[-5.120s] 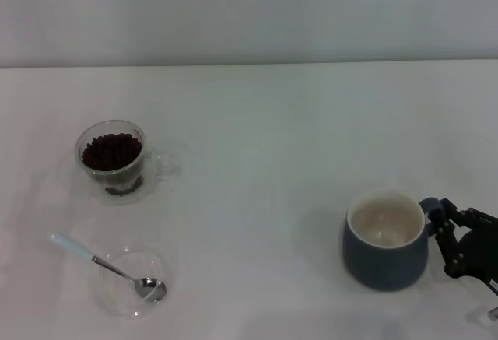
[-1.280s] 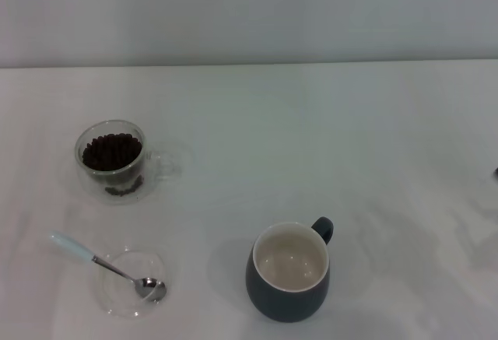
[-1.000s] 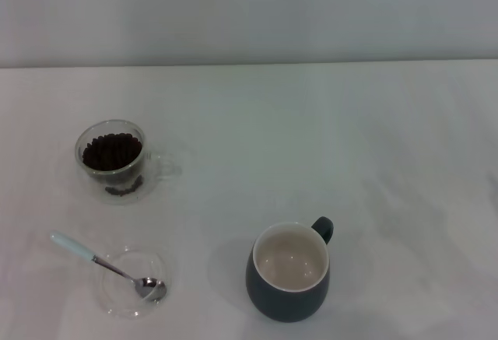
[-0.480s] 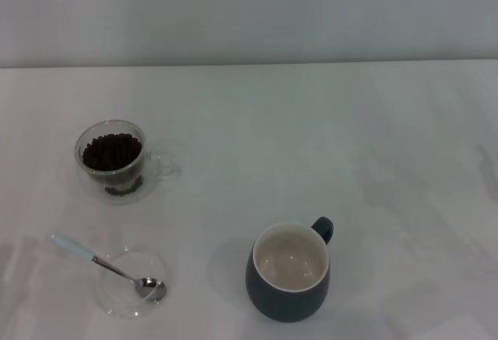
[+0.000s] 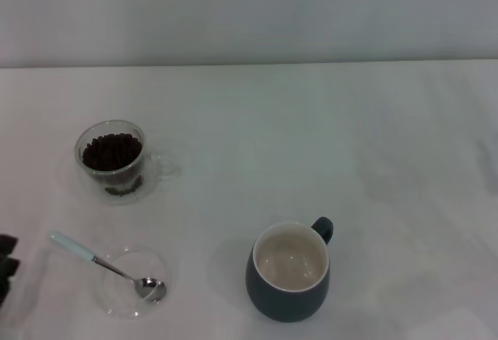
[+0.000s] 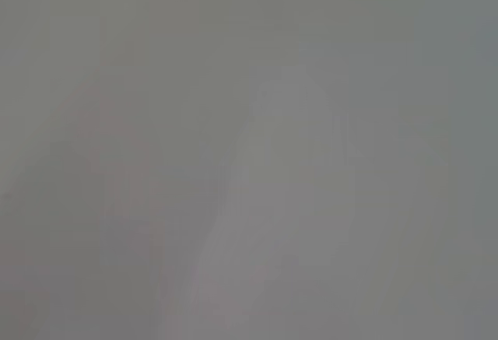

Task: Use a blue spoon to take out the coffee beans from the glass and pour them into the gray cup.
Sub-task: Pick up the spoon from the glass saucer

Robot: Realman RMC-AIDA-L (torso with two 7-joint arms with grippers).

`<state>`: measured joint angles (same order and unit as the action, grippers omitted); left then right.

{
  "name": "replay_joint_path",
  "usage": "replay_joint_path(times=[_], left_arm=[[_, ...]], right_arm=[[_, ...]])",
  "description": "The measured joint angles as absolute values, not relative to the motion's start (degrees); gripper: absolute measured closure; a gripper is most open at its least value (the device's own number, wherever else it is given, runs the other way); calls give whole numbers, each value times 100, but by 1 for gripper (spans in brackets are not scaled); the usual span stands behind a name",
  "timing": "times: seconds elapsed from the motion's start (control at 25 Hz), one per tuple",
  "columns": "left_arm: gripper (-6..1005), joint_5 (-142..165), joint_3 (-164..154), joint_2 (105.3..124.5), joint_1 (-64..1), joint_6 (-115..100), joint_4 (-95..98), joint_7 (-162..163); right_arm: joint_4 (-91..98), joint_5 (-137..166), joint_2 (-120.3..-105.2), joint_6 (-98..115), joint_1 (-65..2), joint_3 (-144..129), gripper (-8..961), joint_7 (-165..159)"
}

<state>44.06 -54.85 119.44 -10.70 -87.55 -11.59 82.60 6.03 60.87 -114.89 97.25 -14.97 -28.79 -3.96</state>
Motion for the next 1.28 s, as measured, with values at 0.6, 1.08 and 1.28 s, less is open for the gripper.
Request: replay_joint_path(times=[0.6,1.08,1.28], left_arm=[[378,4485,-6144,11926,-1513,-8294,-1015,8344],[378,4717,-6223,11923,-1657,-8050,-840,8348],[378,4820,-6223,11918,-1716,-7937,-758,8318]], right_arm=[[465,6122,-11504,9918,-1438,-3008,605,-381],[354,6126,-11504,9997,-1398,-3102,605,-371],[325,6126,-11504,9997,-1397,-3102,605,-363]])
